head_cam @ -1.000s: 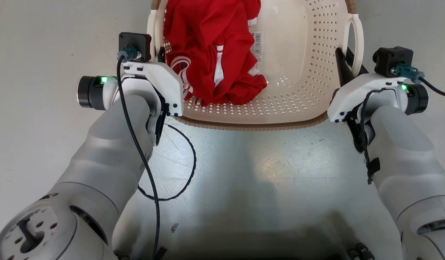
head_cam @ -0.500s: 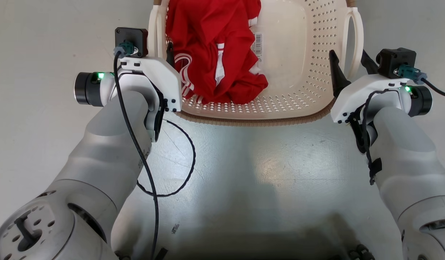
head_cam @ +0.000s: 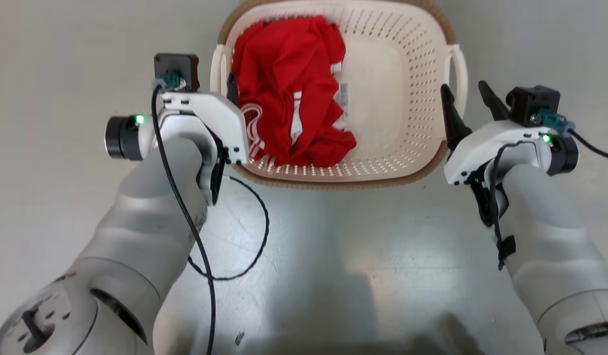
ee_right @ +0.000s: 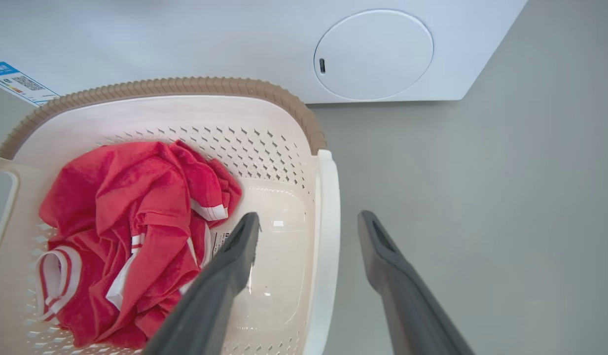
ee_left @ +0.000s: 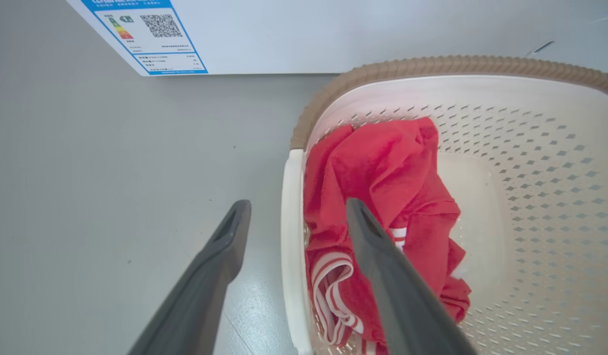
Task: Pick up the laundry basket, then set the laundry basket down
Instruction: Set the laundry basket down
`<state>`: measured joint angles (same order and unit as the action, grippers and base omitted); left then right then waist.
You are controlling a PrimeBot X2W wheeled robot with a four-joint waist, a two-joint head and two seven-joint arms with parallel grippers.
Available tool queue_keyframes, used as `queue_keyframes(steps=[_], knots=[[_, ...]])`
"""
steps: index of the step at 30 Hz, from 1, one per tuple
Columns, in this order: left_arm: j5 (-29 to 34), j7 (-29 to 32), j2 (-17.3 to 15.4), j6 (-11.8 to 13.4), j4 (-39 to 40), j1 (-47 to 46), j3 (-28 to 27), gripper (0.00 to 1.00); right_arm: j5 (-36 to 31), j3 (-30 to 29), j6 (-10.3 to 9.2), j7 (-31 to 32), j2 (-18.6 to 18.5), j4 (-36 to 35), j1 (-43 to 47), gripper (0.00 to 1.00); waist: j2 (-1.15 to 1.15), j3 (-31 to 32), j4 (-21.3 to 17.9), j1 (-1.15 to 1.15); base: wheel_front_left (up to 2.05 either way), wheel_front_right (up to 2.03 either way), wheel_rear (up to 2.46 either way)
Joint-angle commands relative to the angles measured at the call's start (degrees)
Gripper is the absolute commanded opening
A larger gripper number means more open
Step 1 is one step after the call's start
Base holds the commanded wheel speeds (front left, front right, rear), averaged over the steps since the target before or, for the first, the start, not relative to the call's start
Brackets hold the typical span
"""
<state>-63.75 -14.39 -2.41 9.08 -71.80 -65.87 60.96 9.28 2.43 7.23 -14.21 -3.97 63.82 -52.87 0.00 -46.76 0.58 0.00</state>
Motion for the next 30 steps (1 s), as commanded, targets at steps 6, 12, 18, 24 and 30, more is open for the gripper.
queue_keyframes(steps=[6, 12, 18, 24, 30], knots=[[2.25, -0.60, -2.13, 0.63, 2.81, 5.05, -3.67, 1.00, 1.31, 1.20, 0.25, -0.79, 1.10, -5.19, 6.18, 1.00, 0.00, 6.33, -1.05, 0.00, 0.00, 0.00, 0.00], [5.67, -0.61, -2.73, 0.69, 6.93, 10.63, -8.85, 1.00, -1.87, -1.40, 0.25, -0.79, 1.10, -9.13, 10.94, 1.00, 0.00, 13.21, -0.91, 0.00, 0.00, 0.00, 0.00], [9.58, -0.61, -3.52, 0.45, 10.73, 15.93, -14.46, 1.00, -3.48, -3.01, 0.25, -0.79, 1.10, -12.51, 14.61, 1.00, 0.00, 19.34, -0.72, 0.00, 0.00, 0.00, 0.00], [13.78, -0.61, -4.08, 0.00, 14.79, 20.85, -20.30, 1.00, -3.72, -3.00, 0.25, -0.79, 1.10, -15.63, 18.04, 1.00, 0.00, 24.94, -0.49, 0.00, 0.00, 0.00, 0.00], [18.49, -0.61, -4.82, -0.25, 19.81, 26.93, -28.12, 1.00, -2.92, -2.12, 0.25, -0.79, 1.10, -20.72, 21.69, 1.00, 0.00, 30.08, -0.32, 0.00, 0.00, 0.00, 0.00]])
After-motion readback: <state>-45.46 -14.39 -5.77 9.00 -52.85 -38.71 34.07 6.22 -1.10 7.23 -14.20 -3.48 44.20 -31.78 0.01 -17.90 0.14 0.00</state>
